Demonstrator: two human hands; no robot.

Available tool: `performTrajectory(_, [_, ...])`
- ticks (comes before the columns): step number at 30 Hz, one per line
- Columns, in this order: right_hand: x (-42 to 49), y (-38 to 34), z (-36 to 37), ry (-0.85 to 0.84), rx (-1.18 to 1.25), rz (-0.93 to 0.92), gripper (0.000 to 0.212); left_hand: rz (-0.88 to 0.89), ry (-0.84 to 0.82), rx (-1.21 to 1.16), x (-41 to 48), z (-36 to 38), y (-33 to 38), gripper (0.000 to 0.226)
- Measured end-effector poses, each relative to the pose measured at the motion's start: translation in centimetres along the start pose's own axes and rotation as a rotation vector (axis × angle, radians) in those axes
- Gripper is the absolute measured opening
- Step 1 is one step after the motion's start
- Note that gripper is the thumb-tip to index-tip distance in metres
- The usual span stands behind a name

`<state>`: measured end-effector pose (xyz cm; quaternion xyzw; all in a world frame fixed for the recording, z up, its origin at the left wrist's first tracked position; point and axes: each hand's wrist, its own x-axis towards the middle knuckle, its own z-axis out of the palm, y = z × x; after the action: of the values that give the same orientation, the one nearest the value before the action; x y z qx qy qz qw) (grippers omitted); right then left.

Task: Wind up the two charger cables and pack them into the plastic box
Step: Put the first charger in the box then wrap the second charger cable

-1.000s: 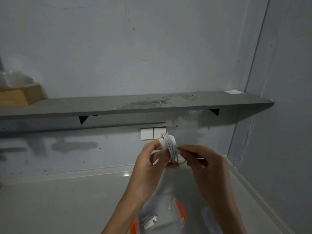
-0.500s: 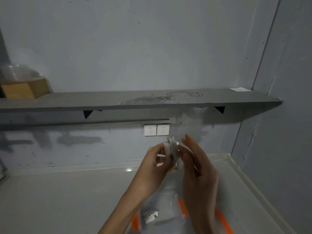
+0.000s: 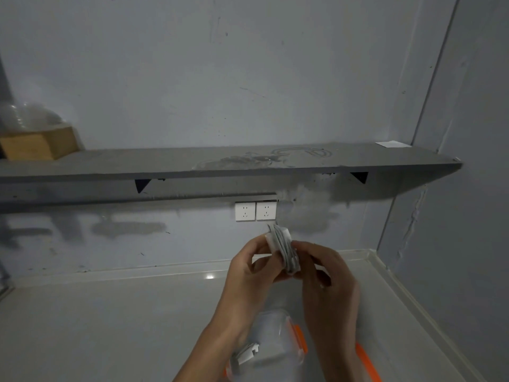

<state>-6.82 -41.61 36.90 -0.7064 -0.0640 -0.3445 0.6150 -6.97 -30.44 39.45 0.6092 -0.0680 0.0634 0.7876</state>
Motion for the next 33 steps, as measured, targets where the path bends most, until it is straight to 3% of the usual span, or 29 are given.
performTrajectory(4, [-0.3, 0.5, -0.1, -0.057, 0.071, 0.072, 0.012, 0.009, 0.048, 0.003, 0.3, -0.2, -0.6, 0.022])
performTrajectory(9, [0.9, 1.5, -0.3, -0.093, 0.079, 0.142, 0.024, -0.002, 0.035, 0.045, 0.2, -0.4, -1.1, 0.022])
performTrajectory(16, [0.1, 2.0, 0.7, -0.035, -0.069, 0.001, 0.031, -0.062, -0.029, 0.140, 0.3, -1.5, -1.4, 0.017])
performTrajectory(21, [-0.8, 2.2, 1.6, -0.127, -0.146, -0.143, 0.034, -0.154, 0.015, 0.066, 0.5, -3.3, -1.3, 0.018])
performTrajectory(29, [-1.2, 2.5, 2.2, -0.255, -0.101, -0.025, 0.052, -0.165, -0.002, 0.103, 0.3, -4.9, -1.9, 0.019])
performTrajectory(33, [-0.8, 2.5, 2.6, -0.194, 0.078, 0.063, 0.056, -0.160, -0.050, 0.099, 0.3, -5.0, -1.7, 0.022])
